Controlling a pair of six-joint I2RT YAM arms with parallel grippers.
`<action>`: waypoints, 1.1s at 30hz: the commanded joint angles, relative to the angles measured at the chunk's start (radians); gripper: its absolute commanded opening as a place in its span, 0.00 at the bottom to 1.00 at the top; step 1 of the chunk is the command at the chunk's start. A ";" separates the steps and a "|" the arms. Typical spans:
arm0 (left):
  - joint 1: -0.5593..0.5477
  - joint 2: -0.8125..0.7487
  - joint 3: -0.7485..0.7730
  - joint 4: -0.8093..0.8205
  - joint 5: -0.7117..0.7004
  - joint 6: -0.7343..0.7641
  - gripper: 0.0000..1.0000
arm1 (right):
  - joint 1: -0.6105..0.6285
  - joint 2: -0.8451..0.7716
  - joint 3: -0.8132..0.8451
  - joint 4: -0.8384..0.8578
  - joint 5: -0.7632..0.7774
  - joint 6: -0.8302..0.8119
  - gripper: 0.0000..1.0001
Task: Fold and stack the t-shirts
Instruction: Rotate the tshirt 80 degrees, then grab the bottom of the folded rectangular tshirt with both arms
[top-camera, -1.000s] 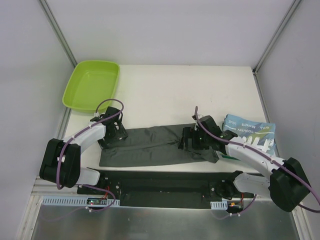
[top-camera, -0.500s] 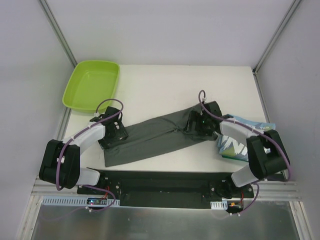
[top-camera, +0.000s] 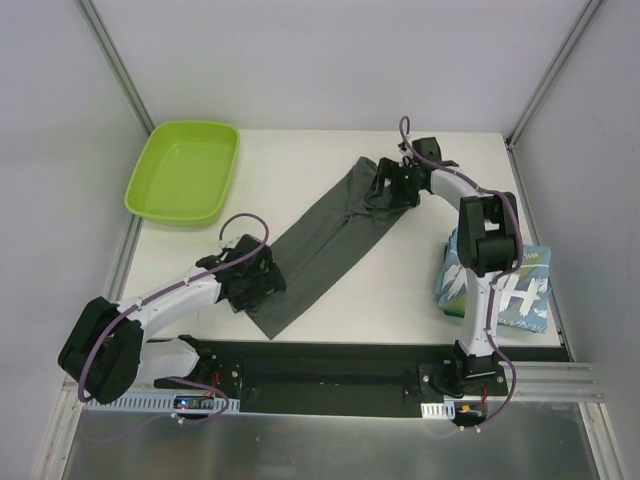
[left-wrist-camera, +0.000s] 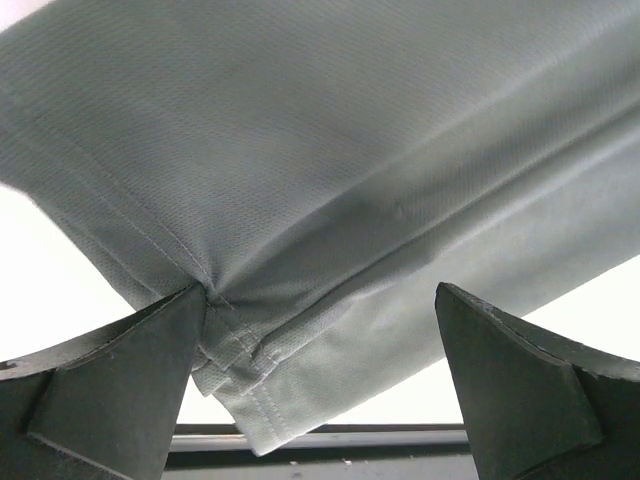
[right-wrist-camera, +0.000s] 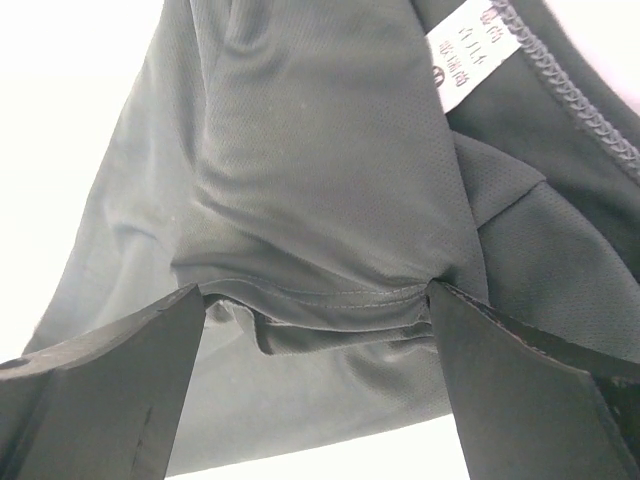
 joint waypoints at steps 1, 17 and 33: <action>-0.137 0.065 -0.016 0.012 0.065 -0.158 0.99 | -0.004 0.155 0.203 -0.114 -0.065 -0.037 0.96; -0.458 0.194 0.283 0.028 -0.019 -0.123 0.99 | 0.037 0.132 0.550 -0.246 0.049 -0.252 0.96; -0.148 -0.165 0.044 -0.146 -0.088 0.041 0.99 | 0.331 -0.651 -0.299 -0.067 0.170 -0.286 0.96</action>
